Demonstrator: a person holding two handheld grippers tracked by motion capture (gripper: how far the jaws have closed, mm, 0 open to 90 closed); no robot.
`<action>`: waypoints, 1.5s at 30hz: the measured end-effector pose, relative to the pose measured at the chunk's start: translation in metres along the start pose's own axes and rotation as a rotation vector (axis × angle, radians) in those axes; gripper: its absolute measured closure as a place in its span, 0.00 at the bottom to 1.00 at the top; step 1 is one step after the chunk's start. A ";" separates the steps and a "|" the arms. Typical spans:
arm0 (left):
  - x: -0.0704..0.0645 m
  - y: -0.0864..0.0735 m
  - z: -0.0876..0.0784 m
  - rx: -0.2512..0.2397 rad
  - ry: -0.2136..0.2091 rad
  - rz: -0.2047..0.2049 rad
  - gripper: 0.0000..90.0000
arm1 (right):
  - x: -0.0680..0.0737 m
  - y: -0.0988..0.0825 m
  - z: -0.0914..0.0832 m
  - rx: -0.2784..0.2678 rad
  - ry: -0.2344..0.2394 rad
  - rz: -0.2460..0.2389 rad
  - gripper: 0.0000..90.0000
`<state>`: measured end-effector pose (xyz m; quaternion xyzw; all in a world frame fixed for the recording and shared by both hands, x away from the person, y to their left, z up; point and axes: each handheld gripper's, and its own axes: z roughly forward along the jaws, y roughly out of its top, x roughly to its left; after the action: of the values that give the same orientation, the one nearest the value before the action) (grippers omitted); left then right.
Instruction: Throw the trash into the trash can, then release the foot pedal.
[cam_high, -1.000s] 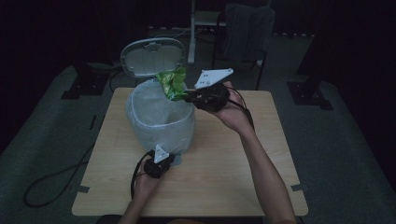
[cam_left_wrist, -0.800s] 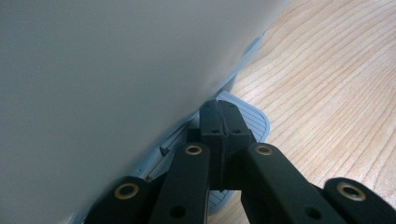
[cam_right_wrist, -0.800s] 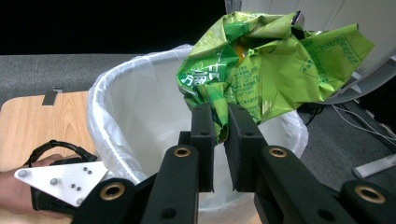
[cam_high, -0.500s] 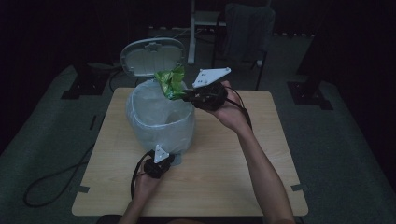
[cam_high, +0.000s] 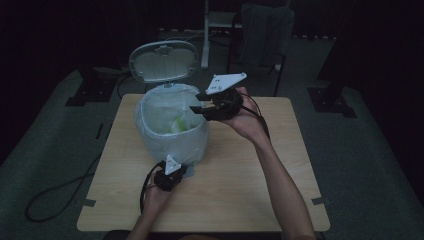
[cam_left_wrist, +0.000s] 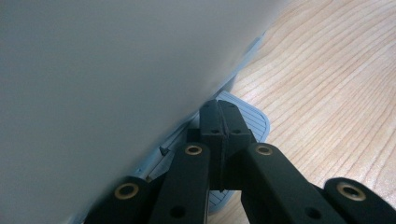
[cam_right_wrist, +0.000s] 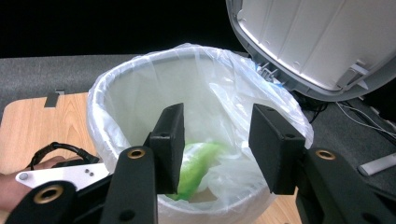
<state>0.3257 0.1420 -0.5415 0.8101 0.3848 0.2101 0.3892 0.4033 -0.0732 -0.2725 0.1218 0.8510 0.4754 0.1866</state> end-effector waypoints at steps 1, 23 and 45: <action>0.000 0.000 0.000 0.000 0.000 0.000 1.00 | 0.000 -0.001 -0.001 -0.003 -0.002 0.003 0.60; 0.000 0.000 0.000 -0.001 -0.001 0.000 1.00 | 0.001 -0.042 -0.016 0.016 -0.028 0.033 0.59; -0.001 0.000 -0.001 0.002 0.012 -0.008 0.97 | 0.000 -0.079 -0.010 0.064 -0.035 0.080 0.57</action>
<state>0.3242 0.1415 -0.5408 0.8076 0.3906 0.2133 0.3869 0.3970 -0.1220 -0.3353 0.1698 0.8568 0.4530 0.1784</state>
